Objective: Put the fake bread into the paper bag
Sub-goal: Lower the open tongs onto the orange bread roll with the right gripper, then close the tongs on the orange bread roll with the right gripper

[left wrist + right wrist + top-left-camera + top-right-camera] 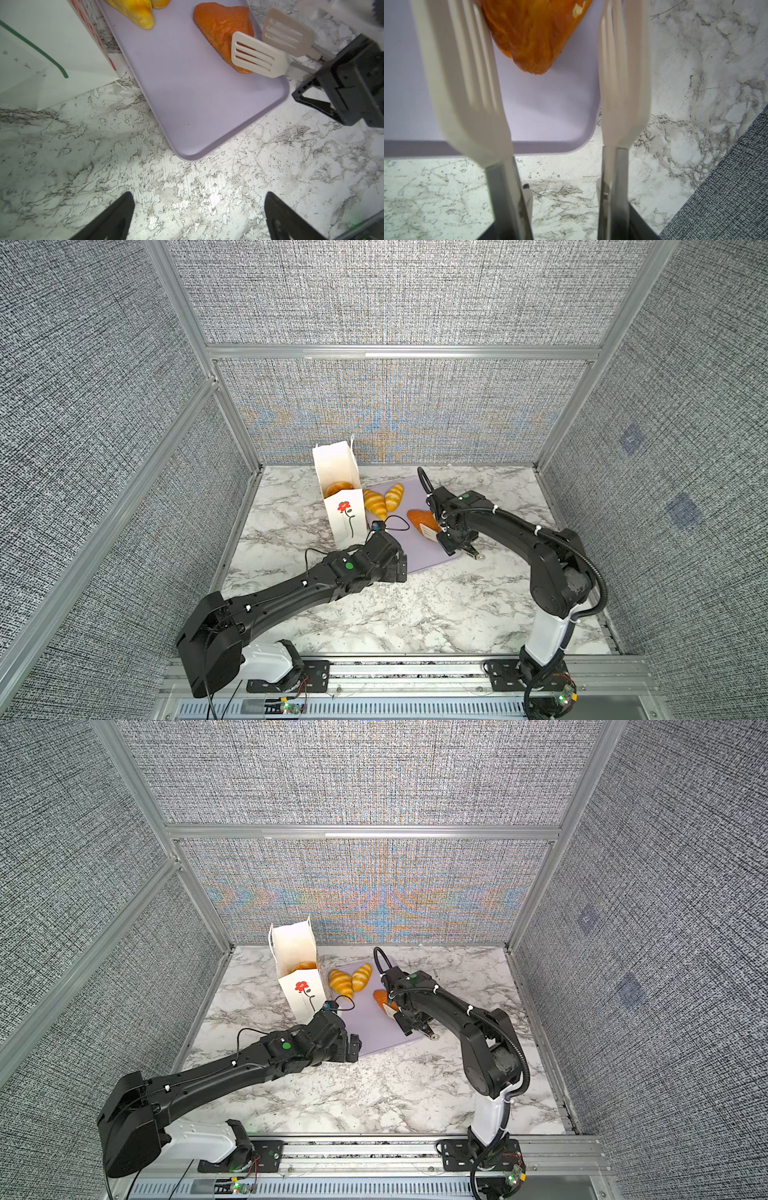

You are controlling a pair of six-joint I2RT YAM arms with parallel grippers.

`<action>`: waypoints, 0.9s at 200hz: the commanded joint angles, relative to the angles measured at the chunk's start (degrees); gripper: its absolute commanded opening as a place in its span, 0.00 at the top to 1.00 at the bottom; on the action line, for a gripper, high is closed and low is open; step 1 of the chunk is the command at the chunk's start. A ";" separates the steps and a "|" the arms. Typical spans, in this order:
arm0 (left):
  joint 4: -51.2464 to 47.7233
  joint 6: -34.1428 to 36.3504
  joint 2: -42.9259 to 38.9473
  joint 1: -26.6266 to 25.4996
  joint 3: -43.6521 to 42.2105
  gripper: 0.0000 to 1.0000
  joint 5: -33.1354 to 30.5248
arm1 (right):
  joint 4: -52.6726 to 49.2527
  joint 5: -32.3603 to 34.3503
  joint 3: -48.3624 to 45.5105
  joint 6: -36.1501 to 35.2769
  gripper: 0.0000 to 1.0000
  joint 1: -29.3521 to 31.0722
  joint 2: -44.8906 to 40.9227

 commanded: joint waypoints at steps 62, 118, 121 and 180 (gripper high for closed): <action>-0.41 0.13 0.23 -0.06 0.33 0.01 -0.27 | -2.21 1.70 5.21 1.79 0.38 1.01 5.30; -0.32 -0.48 -0.36 -0.07 -0.33 0.01 -0.57 | -3.41 3.73 7.23 1.62 0.37 1.65 7.79; -0.29 -0.51 -0.38 -0.06 -0.45 0.01 -0.53 | -3.49 3.87 7.37 1.55 0.37 1.64 7.93; -0.48 -0.74 -0.80 -0.06 -0.69 0.01 -0.87 | -5.12 4.86 9.71 -0.52 0.45 1.99 10.60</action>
